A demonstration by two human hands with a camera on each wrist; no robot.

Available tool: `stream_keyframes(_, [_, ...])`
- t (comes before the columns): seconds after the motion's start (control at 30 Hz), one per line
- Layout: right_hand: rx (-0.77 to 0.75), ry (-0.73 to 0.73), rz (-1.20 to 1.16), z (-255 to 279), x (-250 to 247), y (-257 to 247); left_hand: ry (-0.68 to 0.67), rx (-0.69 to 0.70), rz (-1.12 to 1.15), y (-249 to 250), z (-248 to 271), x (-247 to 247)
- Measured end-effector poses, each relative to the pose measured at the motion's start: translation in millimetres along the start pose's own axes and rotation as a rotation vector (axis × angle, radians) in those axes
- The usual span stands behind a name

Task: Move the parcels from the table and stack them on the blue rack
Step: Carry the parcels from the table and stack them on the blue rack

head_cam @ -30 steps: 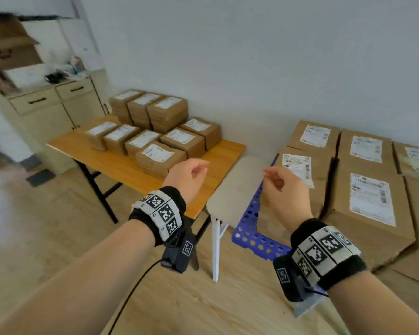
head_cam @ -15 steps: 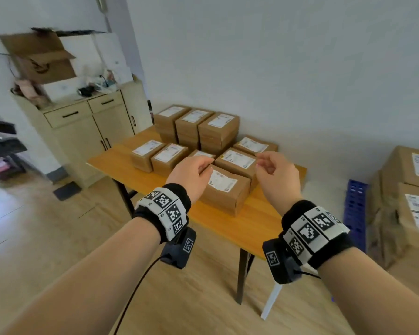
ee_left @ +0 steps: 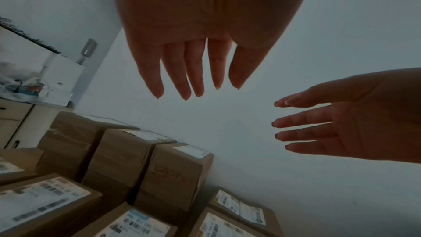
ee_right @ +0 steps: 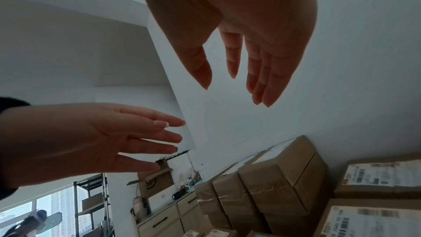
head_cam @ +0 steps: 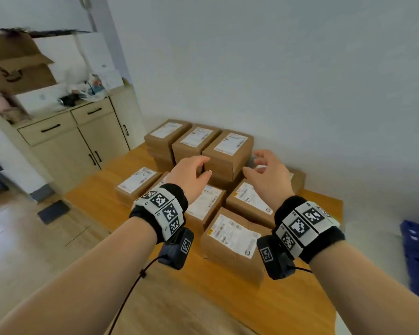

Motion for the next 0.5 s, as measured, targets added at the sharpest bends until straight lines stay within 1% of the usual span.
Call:
stream_keyframes(0.1, [0.013, -0.012, 0.033, -36.6, 14.7, 7.1, -0.038, -0.017, 0.005, -18.3, -39.9, -2.8])
stream_keyframes(0.2, [0.062, -0.006, 0.04, -71.7, 29.7, 20.4, -0.099, 0.005, -0.026, -35.9, -82.9, 0.8])
stream_keyframes(0.37, [0.222, 0.02, 0.069, -126.0, 55.3, 48.4, -0.207, 0.077, -0.134, -72.0, -165.6, 8.9])
stream_keyframes(0.5, [0.335, 0.004, 0.125, -164.5, 82.6, 66.4, -0.306, 0.157, -0.313, -92.8, -221.4, 18.4])
Point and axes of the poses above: each hand's wrist, its own z-axis away from the middle knuckle, its own x-axis out of the palm, y = z × x, the point moved 7 cm from there along -z, towards the middle knuckle, and after that the axes turned 13 degrees about -y, right-handed, at the moved point
